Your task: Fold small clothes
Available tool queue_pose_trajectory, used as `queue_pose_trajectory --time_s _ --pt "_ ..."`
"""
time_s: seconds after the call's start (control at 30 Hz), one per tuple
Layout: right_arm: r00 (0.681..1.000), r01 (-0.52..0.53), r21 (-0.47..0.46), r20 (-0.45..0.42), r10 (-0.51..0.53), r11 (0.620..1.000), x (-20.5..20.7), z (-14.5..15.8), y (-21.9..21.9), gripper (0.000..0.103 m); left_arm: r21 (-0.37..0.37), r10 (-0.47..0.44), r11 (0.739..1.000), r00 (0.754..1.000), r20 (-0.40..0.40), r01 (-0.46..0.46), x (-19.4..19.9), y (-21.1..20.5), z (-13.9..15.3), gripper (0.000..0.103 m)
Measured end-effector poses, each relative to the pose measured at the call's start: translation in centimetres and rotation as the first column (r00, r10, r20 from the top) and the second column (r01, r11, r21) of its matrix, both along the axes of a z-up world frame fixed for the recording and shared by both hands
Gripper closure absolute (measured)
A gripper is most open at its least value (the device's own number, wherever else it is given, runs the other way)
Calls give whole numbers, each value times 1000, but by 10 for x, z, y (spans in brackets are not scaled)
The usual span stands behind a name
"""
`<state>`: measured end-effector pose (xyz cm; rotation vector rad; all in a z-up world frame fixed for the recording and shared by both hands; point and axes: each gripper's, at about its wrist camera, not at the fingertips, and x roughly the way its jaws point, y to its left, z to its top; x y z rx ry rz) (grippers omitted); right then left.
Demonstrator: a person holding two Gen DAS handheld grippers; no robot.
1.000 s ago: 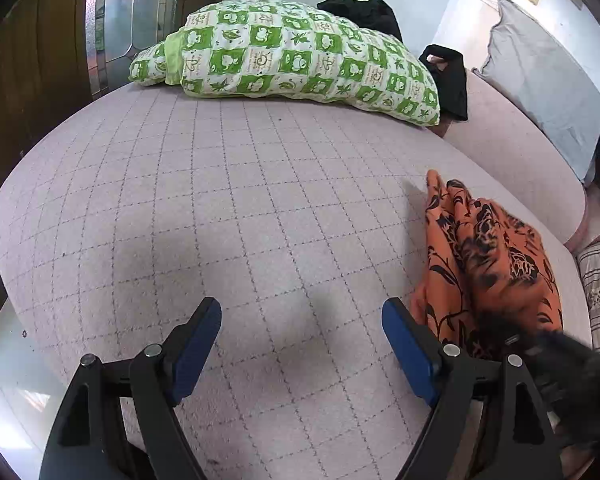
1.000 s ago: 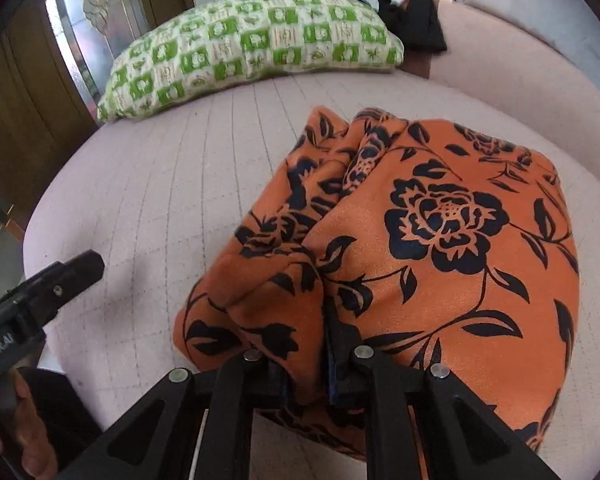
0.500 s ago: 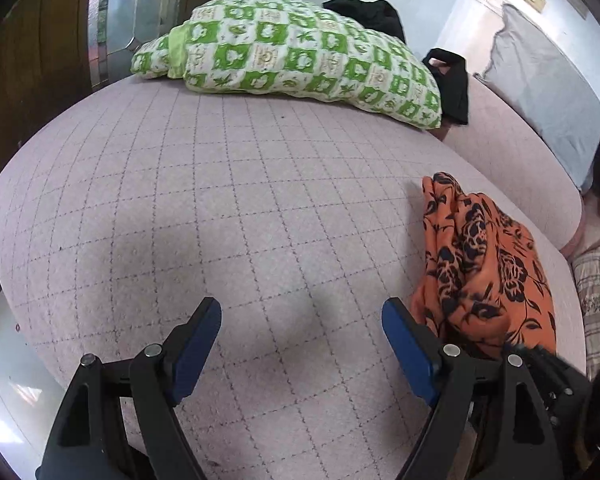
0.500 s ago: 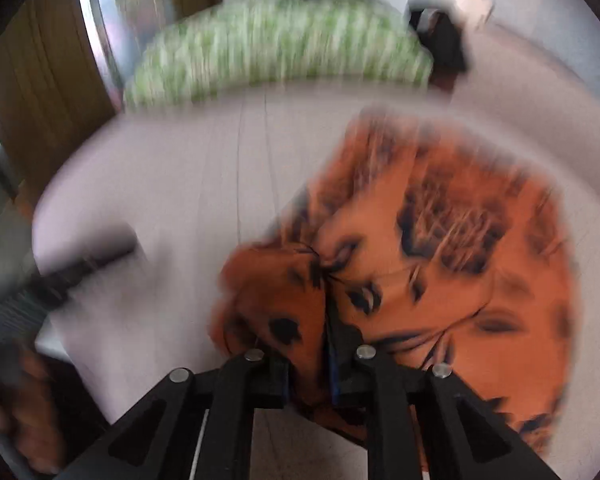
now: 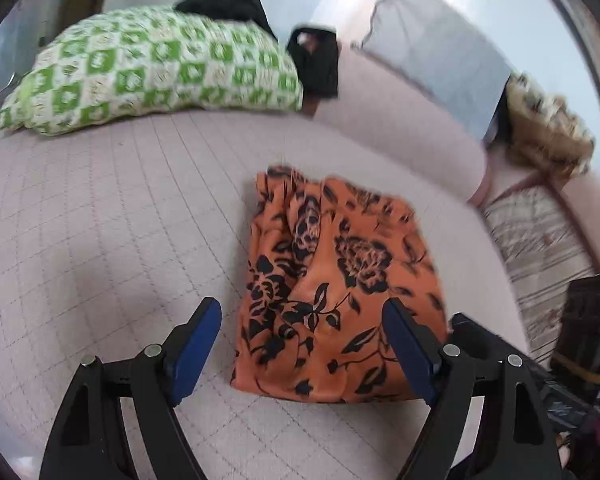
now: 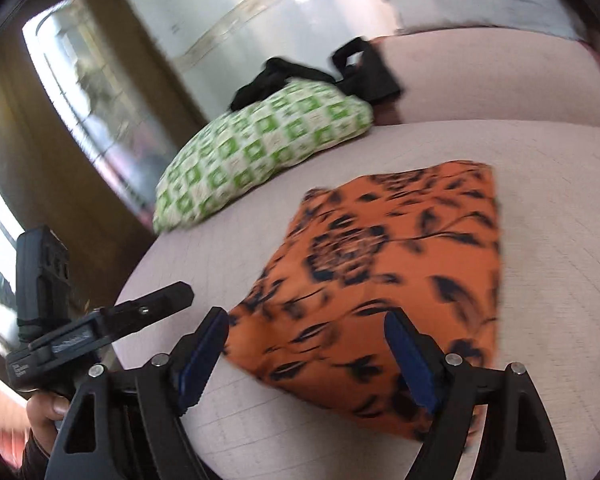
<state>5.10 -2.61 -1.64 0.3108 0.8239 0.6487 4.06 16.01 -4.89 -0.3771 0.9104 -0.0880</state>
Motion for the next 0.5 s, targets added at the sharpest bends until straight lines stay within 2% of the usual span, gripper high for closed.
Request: queue_pose_trajectory --time_s 0.03,0.07,0.1,0.13,0.17,0.23,0.33,0.4,0.47,0.5 --pt "1000 5 12 -16 -5 1000 6 -2 -1 20 14 -6 1000 999 -45 7 5 -4 -10 30" --pt "999 12 22 -34 -11 1000 10 -7 -6 20 16 0 1000 992 -130 2 8 -4 -31 60" --pt "998 11 27 -60 -10 1000 9 -16 -8 20 4 10 1000 982 -191 -9 9 -2 -48 73" --pt "996 -2 35 -93 5 999 11 -25 -10 20 -32 21 999 972 -232 -29 6 3 -65 71" --pt "994 -11 41 -106 16 999 11 -31 -12 20 -51 34 998 978 -204 -45 1 7 -70 71" --pt "993 -21 56 -113 27 998 8 -37 -14 20 -35 35 998 981 -192 -42 -1 4 -58 71" --pt "995 -21 68 -100 28 997 12 -39 -14 20 46 7 999 985 -171 1 1 -8 -30 69" --pt "993 -19 110 -111 31 994 16 -41 -20 20 87 -9 996 993 -120 20 7 -14 -6 58" --pt "992 -17 140 -121 35 990 15 -44 -24 20 88 -36 995 997 -69 42 21 -17 13 35" --pt "991 -15 157 -126 35 987 16 -46 -26 20 78 -50 995 997 -54 54 31 -19 17 34"
